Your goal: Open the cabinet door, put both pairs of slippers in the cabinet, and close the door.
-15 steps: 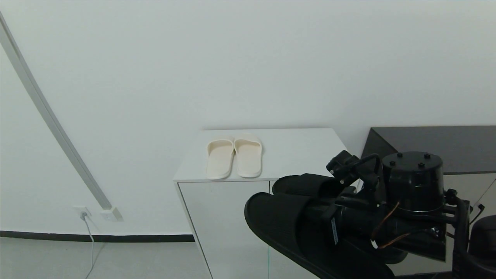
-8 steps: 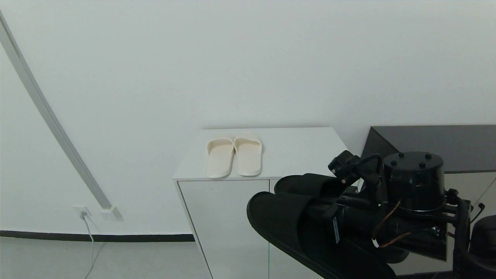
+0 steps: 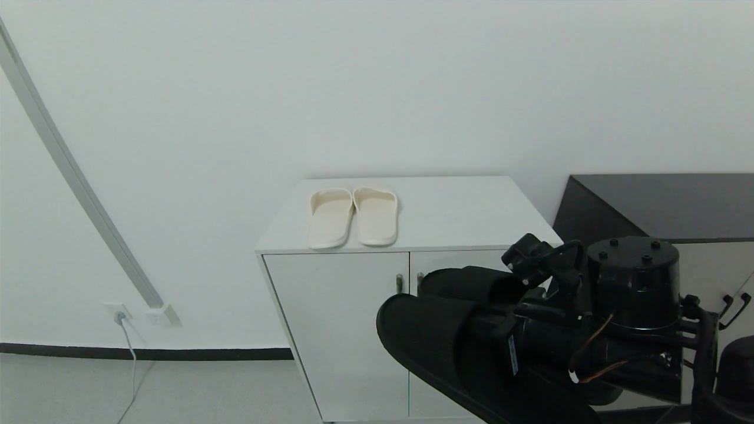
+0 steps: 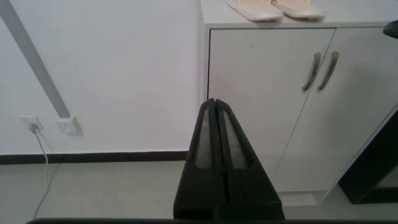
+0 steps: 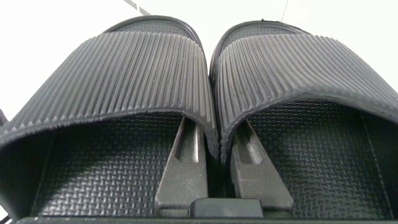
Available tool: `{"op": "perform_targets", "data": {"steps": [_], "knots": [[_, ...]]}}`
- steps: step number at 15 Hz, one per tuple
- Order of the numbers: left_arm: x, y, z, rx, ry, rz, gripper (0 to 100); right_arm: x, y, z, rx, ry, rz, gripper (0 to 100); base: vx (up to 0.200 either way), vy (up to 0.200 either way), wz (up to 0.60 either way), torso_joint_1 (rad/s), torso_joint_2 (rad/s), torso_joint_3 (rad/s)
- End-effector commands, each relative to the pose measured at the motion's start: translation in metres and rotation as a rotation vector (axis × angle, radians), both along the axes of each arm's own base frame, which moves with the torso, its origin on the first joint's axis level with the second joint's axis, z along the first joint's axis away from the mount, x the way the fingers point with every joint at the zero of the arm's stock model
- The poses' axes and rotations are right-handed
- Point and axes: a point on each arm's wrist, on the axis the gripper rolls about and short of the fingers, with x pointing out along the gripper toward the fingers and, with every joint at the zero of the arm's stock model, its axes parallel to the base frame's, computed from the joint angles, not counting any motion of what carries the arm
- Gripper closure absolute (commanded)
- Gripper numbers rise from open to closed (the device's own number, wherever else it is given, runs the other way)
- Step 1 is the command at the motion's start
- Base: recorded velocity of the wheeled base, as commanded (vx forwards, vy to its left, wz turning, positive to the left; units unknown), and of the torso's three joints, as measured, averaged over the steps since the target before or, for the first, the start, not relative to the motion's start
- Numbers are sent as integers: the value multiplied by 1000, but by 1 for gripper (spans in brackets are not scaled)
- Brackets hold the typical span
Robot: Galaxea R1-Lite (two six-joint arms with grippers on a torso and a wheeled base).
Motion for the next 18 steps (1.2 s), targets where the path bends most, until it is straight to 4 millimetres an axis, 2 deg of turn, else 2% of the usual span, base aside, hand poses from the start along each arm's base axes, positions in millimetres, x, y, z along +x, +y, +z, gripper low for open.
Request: {"op": "perform_targets", "data": {"steps": [1,9,18], "knots": [[0,0,0,0,1,-1,0,-2,0,-1,-3,3,5,100,0,0,0,-246,549,310],[0,0,0,2,1,-1,0,-3,0,-5,-5,3,6,100,0,0,0,-214,535,317],[0,0,0,18,4,-4,0,-5,-2,-10,-28,2,11,100,0,0,0,-162,490,324]]}}
